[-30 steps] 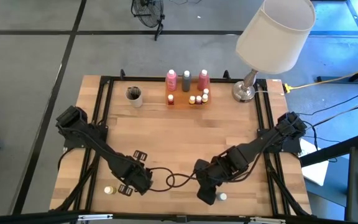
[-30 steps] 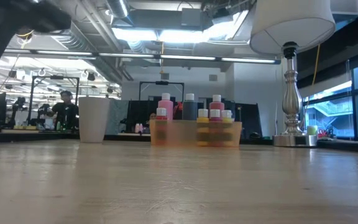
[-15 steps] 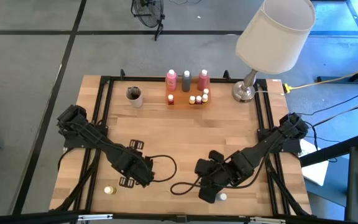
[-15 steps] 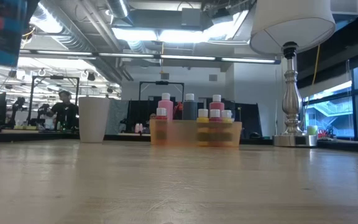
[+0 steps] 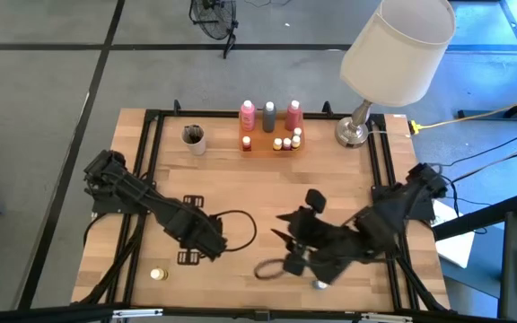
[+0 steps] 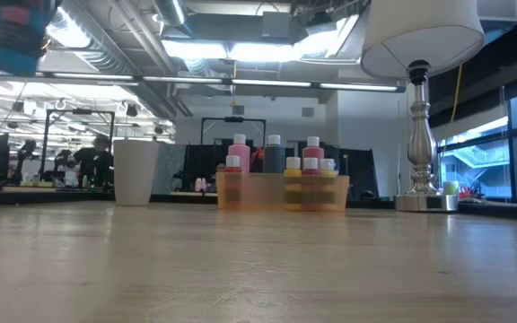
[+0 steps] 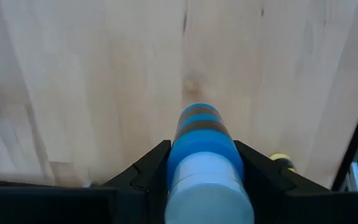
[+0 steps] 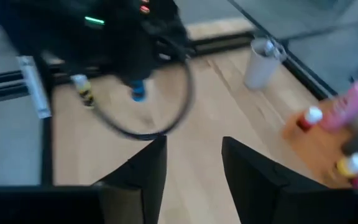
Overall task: Pick & Place Paint Supplies
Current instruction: Put the blue paint bottle into the orange bin
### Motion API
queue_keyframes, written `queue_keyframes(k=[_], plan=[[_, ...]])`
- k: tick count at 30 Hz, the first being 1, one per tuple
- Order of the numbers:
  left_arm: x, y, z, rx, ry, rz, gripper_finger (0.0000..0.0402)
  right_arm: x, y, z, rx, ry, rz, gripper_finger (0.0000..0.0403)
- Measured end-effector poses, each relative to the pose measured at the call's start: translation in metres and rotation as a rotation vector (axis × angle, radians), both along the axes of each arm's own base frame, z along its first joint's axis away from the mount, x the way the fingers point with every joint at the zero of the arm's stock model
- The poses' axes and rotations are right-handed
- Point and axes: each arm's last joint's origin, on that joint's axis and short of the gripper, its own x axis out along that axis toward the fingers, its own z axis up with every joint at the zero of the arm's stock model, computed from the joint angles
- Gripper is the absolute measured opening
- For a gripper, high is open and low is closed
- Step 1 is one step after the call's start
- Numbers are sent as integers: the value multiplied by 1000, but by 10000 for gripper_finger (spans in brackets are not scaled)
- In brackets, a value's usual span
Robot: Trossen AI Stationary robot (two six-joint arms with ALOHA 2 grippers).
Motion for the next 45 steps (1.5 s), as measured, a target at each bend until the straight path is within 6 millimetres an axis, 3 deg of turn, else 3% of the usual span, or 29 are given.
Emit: queue_keyframes(k=[4, 9, 16, 27, 35, 40, 45], plan=[[7, 9, 9, 11, -44, 15, 144, -14, 1, 30, -30, -29, 53, 152], [18, 27, 20, 40, -96, -2, 144, -35, -7, 52, -102, -60, -15, 151], [34, 67, 39, 149, -164, -116, 144, -58, -27, 63, -145, -54, -151, 151], [48, 170, 52, 270, -103, -262, 144, -52, -53, 70, -174, -47, -215, 152], [57, 246, 57, 316, -228, -301, 145, -44, -72, 72, -201, -27, -264, 152], [58, 288, 49, 289, -271, -281, 145, -39, -83, 72, -209, -18, -299, 152], [63, 319, 27, 259, -221, -287, 145, -34, -93, 72, -210, -11, -333, 152]])
